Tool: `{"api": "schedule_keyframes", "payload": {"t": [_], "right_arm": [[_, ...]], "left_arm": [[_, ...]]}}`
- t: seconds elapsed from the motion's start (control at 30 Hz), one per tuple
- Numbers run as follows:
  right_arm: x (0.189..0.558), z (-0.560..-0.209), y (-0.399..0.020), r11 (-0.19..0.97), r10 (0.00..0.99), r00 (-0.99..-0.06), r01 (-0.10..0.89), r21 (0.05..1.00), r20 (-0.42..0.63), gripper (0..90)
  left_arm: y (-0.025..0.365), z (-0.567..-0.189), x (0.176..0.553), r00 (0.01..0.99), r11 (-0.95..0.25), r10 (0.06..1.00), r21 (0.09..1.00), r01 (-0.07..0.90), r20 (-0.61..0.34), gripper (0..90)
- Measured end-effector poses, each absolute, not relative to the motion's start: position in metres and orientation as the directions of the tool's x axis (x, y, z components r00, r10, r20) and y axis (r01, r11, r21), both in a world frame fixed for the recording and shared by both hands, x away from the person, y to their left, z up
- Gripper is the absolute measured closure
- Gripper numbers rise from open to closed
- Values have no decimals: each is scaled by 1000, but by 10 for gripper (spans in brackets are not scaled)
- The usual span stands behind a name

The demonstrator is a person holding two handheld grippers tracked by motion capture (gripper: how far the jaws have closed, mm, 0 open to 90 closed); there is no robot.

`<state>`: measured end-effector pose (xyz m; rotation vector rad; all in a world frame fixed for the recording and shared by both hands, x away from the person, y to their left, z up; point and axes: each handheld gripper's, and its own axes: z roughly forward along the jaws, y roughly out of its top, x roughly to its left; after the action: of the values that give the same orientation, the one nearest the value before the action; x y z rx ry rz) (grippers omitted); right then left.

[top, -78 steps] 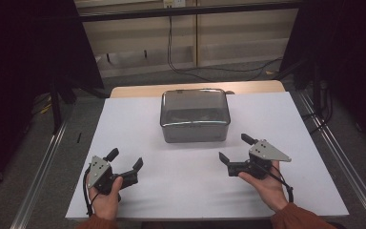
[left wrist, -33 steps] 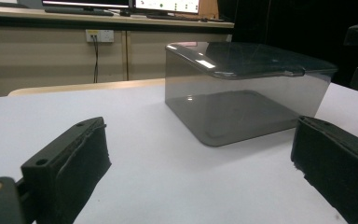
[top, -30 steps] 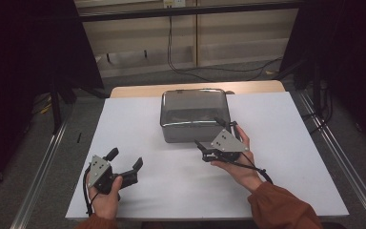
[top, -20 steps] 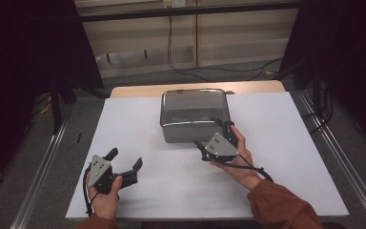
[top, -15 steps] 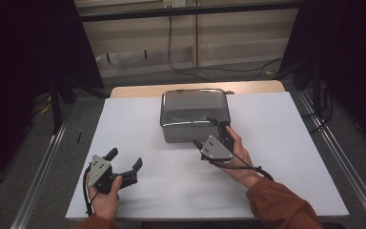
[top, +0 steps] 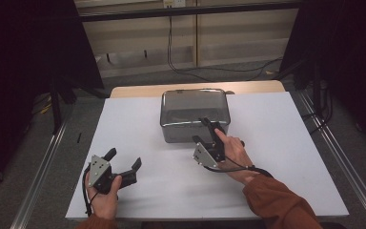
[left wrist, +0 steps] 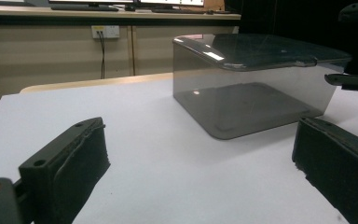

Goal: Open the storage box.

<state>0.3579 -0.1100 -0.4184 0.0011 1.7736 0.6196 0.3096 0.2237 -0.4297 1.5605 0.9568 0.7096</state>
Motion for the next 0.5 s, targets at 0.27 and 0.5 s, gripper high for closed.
{"api": "schedule_keyframes", "payload": {"t": [0.27,0.5], "right_arm": [[360,-426,-104,911,198,-264,-306,277,-944,427],[361,-428,-100,935,145,-254,-281,217,-956,544]], "left_arm": [[225,-429,310,494,-55,868,978,200,-53,32],[224,-429,311,507,-52,860,977,208,-62,35]]}}
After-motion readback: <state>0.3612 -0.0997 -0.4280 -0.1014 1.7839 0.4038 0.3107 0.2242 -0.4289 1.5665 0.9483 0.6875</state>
